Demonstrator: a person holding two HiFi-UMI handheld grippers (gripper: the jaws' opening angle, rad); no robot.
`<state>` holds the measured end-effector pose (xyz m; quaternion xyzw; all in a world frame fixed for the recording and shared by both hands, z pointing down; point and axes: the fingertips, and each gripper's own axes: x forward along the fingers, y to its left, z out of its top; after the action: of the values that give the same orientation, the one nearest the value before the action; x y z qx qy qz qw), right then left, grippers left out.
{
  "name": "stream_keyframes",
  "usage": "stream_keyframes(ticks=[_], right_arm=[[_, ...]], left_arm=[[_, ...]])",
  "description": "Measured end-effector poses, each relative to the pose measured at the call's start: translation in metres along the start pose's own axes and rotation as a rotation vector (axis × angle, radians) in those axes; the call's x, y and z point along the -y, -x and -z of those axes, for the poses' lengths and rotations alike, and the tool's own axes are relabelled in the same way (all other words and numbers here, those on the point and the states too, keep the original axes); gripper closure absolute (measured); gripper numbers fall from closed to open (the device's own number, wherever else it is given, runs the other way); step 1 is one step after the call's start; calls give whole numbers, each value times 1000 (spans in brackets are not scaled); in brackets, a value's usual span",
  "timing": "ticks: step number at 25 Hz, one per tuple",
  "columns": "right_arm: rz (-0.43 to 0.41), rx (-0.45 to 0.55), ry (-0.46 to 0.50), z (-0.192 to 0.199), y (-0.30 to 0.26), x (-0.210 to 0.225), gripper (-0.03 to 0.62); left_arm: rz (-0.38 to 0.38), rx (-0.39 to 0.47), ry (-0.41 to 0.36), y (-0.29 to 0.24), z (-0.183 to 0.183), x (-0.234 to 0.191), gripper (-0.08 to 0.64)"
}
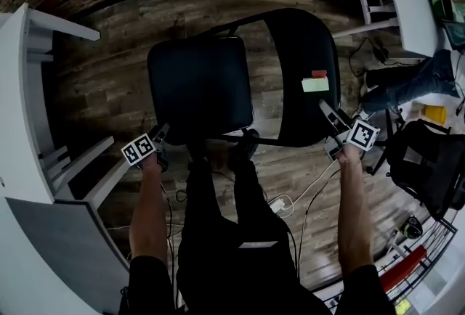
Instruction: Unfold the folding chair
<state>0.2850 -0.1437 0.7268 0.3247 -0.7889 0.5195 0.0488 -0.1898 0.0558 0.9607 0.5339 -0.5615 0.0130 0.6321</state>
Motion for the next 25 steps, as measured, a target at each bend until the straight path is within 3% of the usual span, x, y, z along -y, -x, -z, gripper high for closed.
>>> stream_keyframes(ticks=[4, 10, 13, 19, 25], right_arm=[[-11, 2, -9, 0, -1, 0, 526], [-43, 6, -43, 5, -6, -10, 520], [-45, 3, -48, 12, -12, -17, 515], [11, -4, -29, 30, -28, -24, 509], [19, -21, -24, 39, -37, -33, 505]], left_arm=[[2, 81, 1, 21, -19, 8, 229], [82, 151, 3, 28, -16, 74, 230], [169, 113, 1, 17, 6, 121, 230], [427, -20, -6, -2, 49, 233, 230], [638, -183, -108, -21, 98, 354, 230]])
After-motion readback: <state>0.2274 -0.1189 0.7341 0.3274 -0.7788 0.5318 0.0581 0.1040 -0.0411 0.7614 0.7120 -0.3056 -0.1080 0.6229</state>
